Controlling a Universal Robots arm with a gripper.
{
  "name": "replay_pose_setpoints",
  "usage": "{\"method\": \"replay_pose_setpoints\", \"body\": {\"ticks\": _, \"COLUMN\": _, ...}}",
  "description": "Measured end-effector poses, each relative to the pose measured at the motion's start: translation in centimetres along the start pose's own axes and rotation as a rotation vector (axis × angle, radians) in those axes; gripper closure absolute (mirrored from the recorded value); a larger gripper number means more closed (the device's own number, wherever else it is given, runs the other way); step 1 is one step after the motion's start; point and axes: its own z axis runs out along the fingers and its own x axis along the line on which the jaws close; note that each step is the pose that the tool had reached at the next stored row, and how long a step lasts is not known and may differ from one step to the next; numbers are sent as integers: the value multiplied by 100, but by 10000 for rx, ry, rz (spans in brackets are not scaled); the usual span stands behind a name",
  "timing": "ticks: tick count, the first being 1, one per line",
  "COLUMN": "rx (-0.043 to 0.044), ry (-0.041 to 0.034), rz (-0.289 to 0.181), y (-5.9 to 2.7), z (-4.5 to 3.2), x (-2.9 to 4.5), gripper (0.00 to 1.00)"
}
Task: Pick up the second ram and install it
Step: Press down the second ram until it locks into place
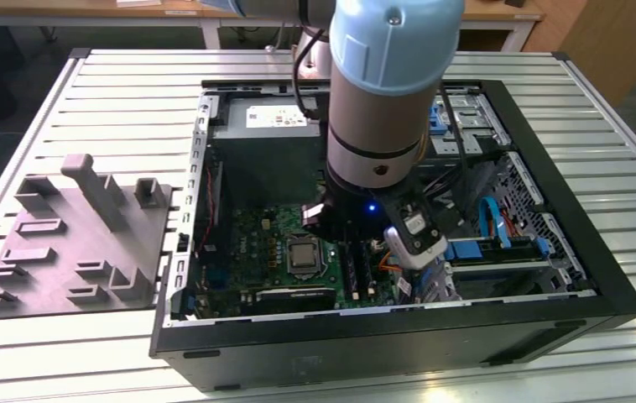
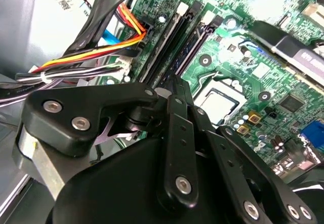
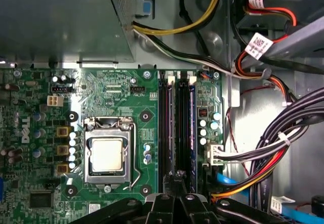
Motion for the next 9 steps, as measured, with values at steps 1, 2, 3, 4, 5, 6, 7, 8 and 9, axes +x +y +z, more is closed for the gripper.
{"method": "replay_pose_setpoints", "body": {"ticks": 1, "rx": 0, "ry": 0, "rz": -1, "y": -8, "z": 1, "x": 0, "gripper": 90}}
{"method": "replay_pose_setpoints", "body": {"ticks": 2, "rx": 0, "ry": 0, "rz": -1, "y": -16, "z": 1, "x": -1, "gripper": 90}}
{"method": "replay_pose_setpoints", "body": {"ticks": 3, "rx": -2, "ry": 0, "rz": 1, "y": -21, "z": 4, "x": 0, "gripper": 90}}
{"method": "replay_pose_setpoints", "body": {"ticks": 4, "rx": -1, "ry": 0, "rz": 1, "y": -26, "z": 7, "x": 0, "gripper": 90}}
{"method": "replay_pose_setpoints", "body": {"ticks": 5, "rx": -1, "ry": -1, "rz": 1, "y": -29, "z": 13, "x": 0, "gripper": 90}}
{"method": "replay_pose_setpoints", "body": {"ticks": 6, "rx": -2, "ry": -1, "rz": 1, "y": -31, "z": 18, "x": 0, "gripper": 90}}
{"method": "replay_pose_setpoints", "body": {"ticks": 7, "rx": -1, "ry": 0, "rz": 2, "y": -32, "z": 20, "x": 0, "gripper": 90}}
{"method": "replay_pose_setpoints", "body": {"ticks": 8, "rx": 1, "ry": 0, "rz": 1, "y": -32, "z": 20, "x": 0, "gripper": 90}}
{"method": "replay_pose_setpoints", "body": {"ticks": 9, "rx": 2, "ry": 1, "rz": 1, "y": -32, "z": 20, "x": 0, "gripper": 90}}
